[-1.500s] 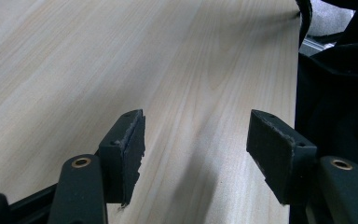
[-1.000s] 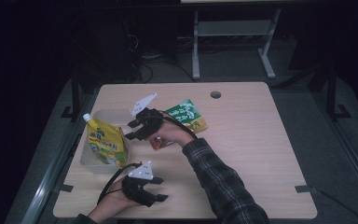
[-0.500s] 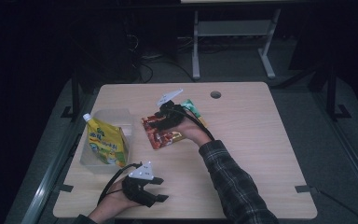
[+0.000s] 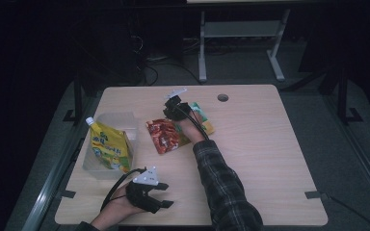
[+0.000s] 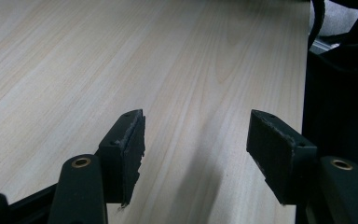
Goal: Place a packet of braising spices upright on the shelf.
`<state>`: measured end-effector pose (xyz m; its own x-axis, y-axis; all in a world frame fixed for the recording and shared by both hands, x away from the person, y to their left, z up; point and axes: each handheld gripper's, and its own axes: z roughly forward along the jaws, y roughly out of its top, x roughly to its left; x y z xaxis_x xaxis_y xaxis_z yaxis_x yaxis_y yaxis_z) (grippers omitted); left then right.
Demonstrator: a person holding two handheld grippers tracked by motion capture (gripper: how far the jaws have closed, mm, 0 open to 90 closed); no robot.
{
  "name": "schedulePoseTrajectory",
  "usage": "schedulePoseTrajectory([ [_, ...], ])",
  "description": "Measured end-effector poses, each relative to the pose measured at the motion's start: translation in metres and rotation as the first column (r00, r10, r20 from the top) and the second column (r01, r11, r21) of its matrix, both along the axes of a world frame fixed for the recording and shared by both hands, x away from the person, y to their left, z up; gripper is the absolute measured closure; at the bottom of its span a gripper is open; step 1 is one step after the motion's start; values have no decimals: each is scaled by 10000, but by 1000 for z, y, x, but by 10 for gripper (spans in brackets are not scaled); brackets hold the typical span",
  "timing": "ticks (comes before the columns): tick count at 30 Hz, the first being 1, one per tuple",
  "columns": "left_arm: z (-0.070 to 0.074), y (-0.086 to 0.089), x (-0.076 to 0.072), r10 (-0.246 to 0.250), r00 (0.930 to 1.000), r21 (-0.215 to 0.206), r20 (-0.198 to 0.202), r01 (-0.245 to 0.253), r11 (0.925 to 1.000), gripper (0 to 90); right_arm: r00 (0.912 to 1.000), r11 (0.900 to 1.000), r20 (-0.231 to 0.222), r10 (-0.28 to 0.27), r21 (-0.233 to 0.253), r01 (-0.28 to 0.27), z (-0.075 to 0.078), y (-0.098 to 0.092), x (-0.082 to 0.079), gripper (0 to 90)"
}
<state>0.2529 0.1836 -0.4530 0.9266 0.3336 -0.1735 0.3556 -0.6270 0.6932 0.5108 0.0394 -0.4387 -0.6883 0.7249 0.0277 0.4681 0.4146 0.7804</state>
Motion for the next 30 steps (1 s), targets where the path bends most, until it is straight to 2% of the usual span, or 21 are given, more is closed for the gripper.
schedulePoseTrajectory([
  [3, -1, -1, 1, -38, 10000, 6, 9, 38, 10000, 364, 9997, 9996, 62, -235, -178, 236, -9, 6, 5, 895],
  [5, 0, -1, 0, -76, 10000, 10, 12, 76, 10000, 364, 9995, 9988, 8, -303, -381, 303, -15, 10, 8, 898],
  [8, 0, -1, 0, -89, 10000, 37, 35, 89, 10000, 364, 9994, 9989, -21, -345, -325, 344, -21, 14, 11, 899],
  [13, 0, 0, 0, -53, 9999, 41, 89, 53, 10000, 364, 9988, 9962, -233, -426, -769, 407, -31, 17, 14, 900],
  [17, 0, 2, 0, 9, 9999, 39, 114, -10, 10000, 364, 9988, 9989, -299, -384, -287, 376, -37, 11, 12, 900],
  [26, 1, 3, 0, 11, 9999, 33, 147, -12, 10000, 364, 9983, 9997, -530, -227, -30, 226, -39, -3, 1, 900],
  [30, 1, 4, -1, 52, 9999, 4, 147, -52, 10000, 364, 9992, 9999, -374, -111, -124, 107, -39, -7, -8, 900],
])
